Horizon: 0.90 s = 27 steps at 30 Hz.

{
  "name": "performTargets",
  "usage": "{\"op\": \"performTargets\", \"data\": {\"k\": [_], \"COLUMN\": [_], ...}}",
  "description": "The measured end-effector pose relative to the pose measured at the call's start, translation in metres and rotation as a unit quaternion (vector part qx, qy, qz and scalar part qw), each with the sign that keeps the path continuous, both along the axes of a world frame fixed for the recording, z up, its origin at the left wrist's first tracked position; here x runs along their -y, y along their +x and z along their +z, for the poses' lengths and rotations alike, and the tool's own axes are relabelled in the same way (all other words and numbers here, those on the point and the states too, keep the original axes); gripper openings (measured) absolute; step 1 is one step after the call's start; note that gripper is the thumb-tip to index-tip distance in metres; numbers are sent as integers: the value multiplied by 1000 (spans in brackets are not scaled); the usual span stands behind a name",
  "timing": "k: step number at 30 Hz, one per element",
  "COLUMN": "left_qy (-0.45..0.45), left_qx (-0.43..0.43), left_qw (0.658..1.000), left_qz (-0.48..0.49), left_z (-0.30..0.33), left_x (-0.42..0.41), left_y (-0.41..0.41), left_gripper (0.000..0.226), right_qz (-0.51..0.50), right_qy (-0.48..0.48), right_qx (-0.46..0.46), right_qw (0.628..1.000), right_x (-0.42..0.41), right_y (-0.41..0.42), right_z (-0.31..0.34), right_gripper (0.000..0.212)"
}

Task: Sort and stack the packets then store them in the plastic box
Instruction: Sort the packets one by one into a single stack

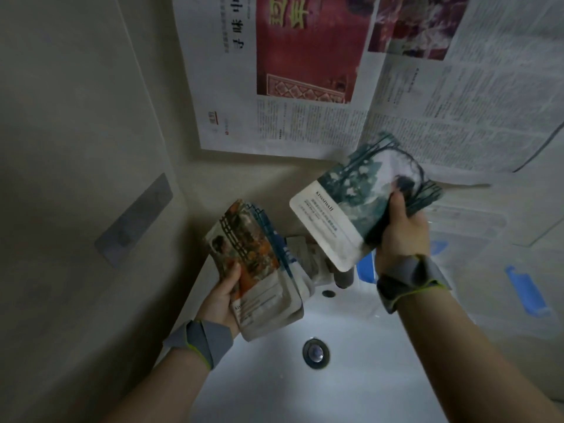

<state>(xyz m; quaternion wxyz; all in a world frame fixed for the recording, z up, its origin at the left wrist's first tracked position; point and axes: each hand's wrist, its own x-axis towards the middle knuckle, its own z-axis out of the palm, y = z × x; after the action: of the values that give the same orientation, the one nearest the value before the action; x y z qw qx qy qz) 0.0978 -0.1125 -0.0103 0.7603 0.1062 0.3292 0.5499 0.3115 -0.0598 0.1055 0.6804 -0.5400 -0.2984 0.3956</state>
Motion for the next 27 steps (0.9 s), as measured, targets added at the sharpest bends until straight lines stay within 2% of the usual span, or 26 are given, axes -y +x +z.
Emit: {"op": "performTargets", "data": {"k": [2,5,8,11,14,19,23,27], "left_qy": [3,6,5,9,17,21,6,-11], "left_qx": [-9,-4,-6,-16,-22,-26,-42,-53], "left_qw": [1000,1000,1000,1000,1000,999,999,999], "left_qz": [0,5,16,9,2,-2,3,0], "left_z": [2,6,3,-2,-6,-5,-3,1], "left_x": [0,-1,-2,-2,-1,0,0,-1], "left_y": [0,2,3,0,-5,-7,-4,2], "left_gripper": [104,89,100,100,102,97,93,65], "right_qz": [-5,38,68,70,35,-8,73,218], "right_qy": [17,-1,-25,-7,31,36,-1,-39], "right_qx": [54,127,170,249,269,275,324,421], "right_qw": [998,991,983,966,962,961,943,880], "right_x": [3,10,11,13,11,7,10,18], "right_y": [-1,-14,-24,-24,-18,-8,-17,-37], "right_z": [5,-3,-10,-9,2,8,-2,-10], "right_gripper": [30,19,18,23,24,23,24,25]}}
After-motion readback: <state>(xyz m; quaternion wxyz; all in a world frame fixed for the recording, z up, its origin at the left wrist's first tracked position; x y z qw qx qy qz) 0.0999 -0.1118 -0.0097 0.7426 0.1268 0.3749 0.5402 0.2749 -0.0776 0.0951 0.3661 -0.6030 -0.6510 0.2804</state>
